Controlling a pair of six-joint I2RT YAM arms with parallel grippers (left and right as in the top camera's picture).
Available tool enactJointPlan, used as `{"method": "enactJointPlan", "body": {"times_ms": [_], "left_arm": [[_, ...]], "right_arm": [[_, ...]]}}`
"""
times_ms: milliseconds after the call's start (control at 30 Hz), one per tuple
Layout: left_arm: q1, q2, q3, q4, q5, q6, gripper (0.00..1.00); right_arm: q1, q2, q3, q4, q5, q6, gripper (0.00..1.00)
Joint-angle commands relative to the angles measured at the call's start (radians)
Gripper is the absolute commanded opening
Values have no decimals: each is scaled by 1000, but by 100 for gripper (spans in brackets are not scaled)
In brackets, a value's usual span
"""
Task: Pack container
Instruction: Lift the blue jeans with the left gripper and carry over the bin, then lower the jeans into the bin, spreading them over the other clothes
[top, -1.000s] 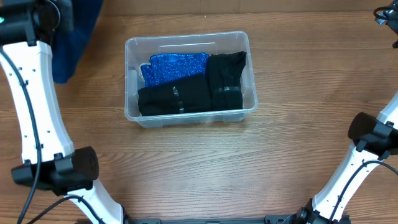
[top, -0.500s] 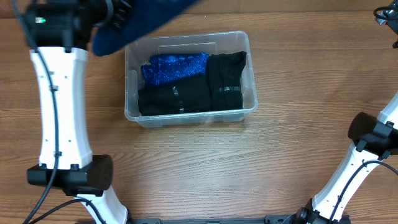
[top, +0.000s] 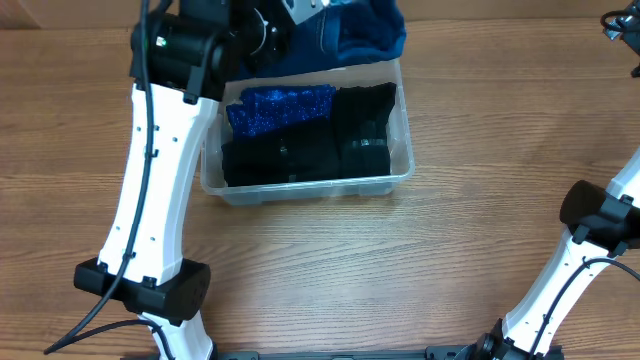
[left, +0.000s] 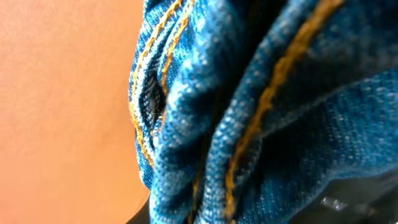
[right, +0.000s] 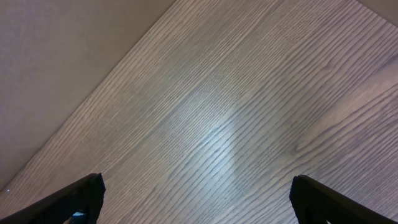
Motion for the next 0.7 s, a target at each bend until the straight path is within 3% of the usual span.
{"method": "enactJointPlan", "body": {"times_ms": [0, 67, 167, 233, 667], "left_arm": [[-38, -93, 52, 23, -122, 27, 4], [-43, -92, 45, 19, -137, 1, 4], [-44, -81, 43, 18, -222, -200, 4], [-44, -74, 43, -5, -257, -246, 4], [-45, 33, 38, -79, -178, -146, 4]], "right_arm": [[0, -14, 1, 2, -8, -6, 100], [0, -14, 1, 2, -8, -6, 100], [0, -14, 1, 2, -8, -6, 100], [0, -14, 1, 2, -8, -6, 100], [0, -14, 1, 2, -8, -6, 100]]}}
